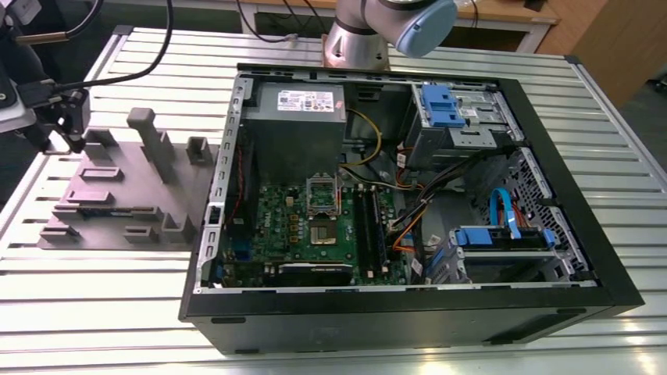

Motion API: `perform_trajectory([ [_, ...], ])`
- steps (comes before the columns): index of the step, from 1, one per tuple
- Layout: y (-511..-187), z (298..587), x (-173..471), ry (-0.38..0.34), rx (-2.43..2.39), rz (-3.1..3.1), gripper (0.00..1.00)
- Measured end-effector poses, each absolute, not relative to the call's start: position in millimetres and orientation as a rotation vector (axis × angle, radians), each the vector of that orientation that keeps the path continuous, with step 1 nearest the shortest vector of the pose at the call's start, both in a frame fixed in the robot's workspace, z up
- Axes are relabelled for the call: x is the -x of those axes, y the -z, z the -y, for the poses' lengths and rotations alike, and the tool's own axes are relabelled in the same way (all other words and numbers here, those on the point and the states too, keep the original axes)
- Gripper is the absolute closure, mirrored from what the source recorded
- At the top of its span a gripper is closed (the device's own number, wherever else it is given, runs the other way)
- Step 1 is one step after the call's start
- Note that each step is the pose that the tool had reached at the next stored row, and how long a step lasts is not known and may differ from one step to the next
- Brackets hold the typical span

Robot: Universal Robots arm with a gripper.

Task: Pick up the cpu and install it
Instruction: 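Pick up the cpu and move it towards the insertion slot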

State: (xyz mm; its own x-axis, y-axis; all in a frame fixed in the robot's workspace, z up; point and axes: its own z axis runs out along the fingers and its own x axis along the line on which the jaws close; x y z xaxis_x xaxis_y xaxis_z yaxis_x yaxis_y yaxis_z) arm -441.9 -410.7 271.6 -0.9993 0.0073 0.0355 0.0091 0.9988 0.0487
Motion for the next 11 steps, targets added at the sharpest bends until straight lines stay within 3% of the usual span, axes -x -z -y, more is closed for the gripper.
perform_trajectory([
  [11,-275.2,410.7,441.9,0.076,0.013,3.105,0.53],
])
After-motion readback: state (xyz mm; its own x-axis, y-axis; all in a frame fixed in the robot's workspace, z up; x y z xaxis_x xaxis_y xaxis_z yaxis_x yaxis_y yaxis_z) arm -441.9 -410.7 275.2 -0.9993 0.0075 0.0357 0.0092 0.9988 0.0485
